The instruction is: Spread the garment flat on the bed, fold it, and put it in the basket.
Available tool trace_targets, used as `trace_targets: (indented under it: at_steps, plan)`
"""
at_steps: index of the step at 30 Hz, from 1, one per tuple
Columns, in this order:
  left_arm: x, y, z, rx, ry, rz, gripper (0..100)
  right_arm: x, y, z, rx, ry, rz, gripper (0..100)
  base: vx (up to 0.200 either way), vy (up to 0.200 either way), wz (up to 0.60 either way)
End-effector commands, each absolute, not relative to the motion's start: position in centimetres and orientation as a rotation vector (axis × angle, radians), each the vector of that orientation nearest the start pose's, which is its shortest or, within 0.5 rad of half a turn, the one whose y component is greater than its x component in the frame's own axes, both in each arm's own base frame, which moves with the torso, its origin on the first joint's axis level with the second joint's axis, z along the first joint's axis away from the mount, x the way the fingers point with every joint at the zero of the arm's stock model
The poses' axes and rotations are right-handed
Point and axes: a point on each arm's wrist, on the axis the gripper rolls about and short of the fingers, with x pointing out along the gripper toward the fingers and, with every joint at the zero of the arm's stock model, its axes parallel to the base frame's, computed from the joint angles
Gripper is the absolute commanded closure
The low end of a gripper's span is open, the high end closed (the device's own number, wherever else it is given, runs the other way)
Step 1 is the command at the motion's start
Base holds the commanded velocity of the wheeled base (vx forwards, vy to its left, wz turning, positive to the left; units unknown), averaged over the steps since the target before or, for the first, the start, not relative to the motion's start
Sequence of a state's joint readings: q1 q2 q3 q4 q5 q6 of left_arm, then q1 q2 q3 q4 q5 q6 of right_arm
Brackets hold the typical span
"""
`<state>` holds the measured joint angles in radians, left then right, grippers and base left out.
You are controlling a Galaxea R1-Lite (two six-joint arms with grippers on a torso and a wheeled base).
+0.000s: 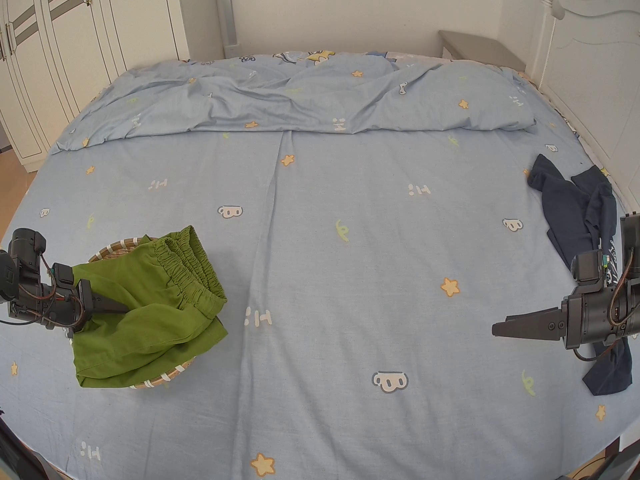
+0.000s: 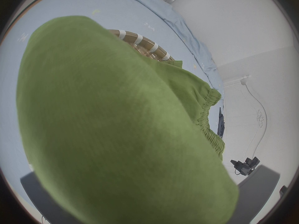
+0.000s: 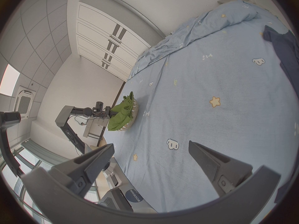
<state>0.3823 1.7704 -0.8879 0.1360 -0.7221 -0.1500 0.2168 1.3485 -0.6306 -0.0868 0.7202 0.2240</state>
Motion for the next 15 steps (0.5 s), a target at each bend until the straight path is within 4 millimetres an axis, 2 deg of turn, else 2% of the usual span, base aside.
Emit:
trace_targets:
  at_steps: [1,2,3,6,9,10,12,15]
  plan:
    - [26.4,8.8,13.2,-0.667,0.881,-0.252,0,18.5,5.6,17.8,0.363,0.731,0.834,0,0.000,0.000,0.00]
    - [26.4,8.8,13.2,-0.667,0.881,-0.252,0,18.5,5.6,17.8,0.363,0.731,0.834,0,0.000,0.000,0.00]
    - [25.5,8.5,14.9,-0.649,0.839,-0.253,0,18.6,5.5,17.7,0.364,0.732,0.832,0,0.000,0.000,0.00]
    - [24.6,8.2,16.2,-0.638,0.816,-0.245,0,18.5,5.6,17.7,0.364,0.736,0.834,0,0.000,0.000,0.00]
    - [22.9,7.6,18.4,-0.575,0.778,-0.178,0,18.5,5.6,17.8,0.360,0.729,0.835,0,0.000,0.000,0.00]
    - [22.9,7.6,18.4,-0.575,0.778,-0.178,0,18.5,5.6,17.8,0.360,0.729,0.835,0,0.000,0.000,0.00]
    - [21.1,6.7,20.2,-0.522,0.733,-0.148,0,18.0,5.2,18.4,0.354,0.691,0.828,0,0.000,0.000,0.00]
    - [19.9,5.7,21.4,-0.492,0.697,-0.167,0,16.6,4.9,19.7,0.335,0.612,0.840,0,0.000,0.000,0.00]
